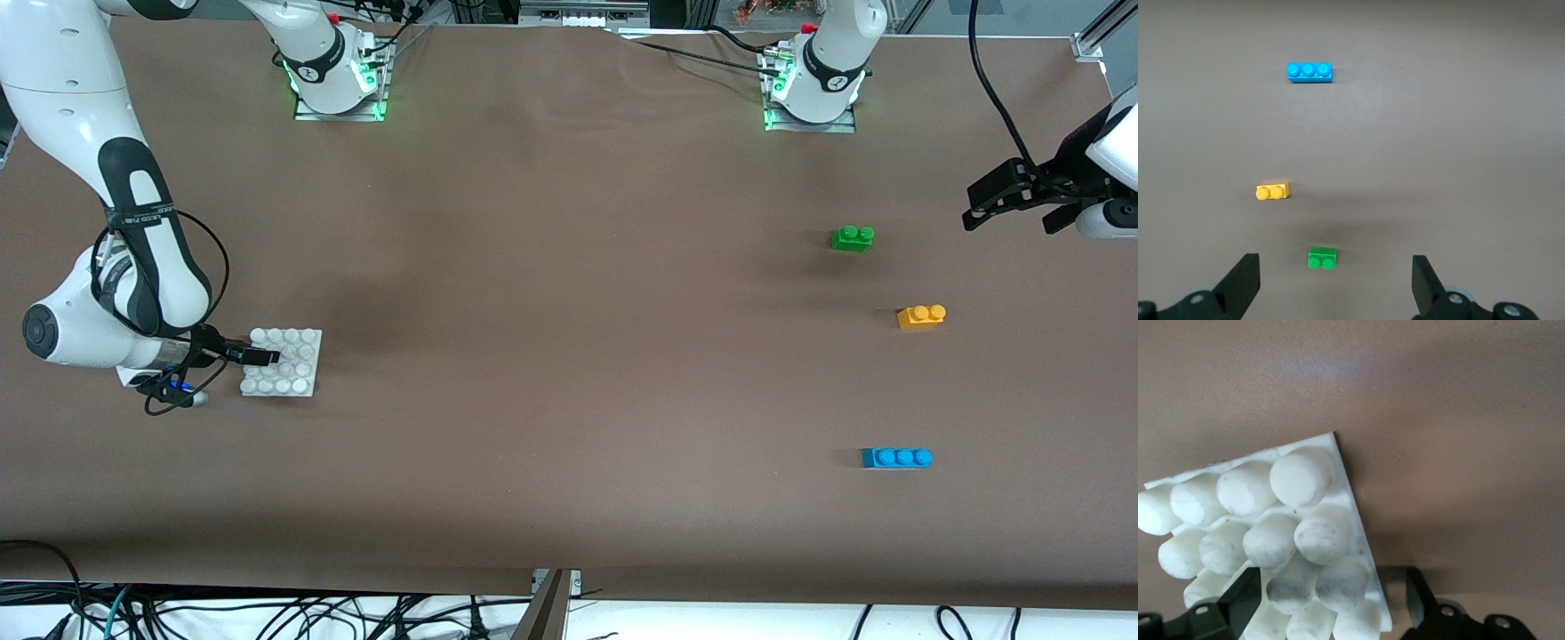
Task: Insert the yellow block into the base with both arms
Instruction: 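Close the right gripper on the edge of the white plate, then slide the white plate with the right gripper toward the table middle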
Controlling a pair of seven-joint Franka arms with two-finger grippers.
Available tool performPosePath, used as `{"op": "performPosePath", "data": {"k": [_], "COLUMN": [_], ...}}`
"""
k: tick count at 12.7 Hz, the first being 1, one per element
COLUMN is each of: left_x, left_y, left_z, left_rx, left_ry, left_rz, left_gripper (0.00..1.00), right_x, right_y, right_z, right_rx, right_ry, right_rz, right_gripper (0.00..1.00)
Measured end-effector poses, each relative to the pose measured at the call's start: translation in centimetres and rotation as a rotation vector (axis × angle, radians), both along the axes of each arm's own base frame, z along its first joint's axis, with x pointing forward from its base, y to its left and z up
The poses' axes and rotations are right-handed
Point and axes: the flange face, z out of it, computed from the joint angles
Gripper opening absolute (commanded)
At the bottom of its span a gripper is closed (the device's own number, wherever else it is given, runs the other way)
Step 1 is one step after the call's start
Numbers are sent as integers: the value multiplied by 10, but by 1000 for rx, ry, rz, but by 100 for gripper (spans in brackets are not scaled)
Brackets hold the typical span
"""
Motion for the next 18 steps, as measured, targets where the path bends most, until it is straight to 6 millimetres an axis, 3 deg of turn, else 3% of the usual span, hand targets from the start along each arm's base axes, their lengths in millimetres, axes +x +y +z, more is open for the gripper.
{"op": "performPosePath", "data": {"k": [3, 10, 18], "left_x": [0, 0, 0], "left_y": [0, 0, 0], "left_z": [0, 0, 0], "left_rx": [0, 0, 0], "left_ry": [0, 0, 0], "left_rz": [0, 0, -1], "left_gripper": [100, 100, 100], "right_x": [2, 4, 10], "right_y": [1, 5, 51], "right_z": [2, 7, 6], "right_rx": [6, 12, 36], "right_ry": [-4, -6, -9], "right_rz": [-1, 11, 76], "right_gripper": [62, 61, 61]}}
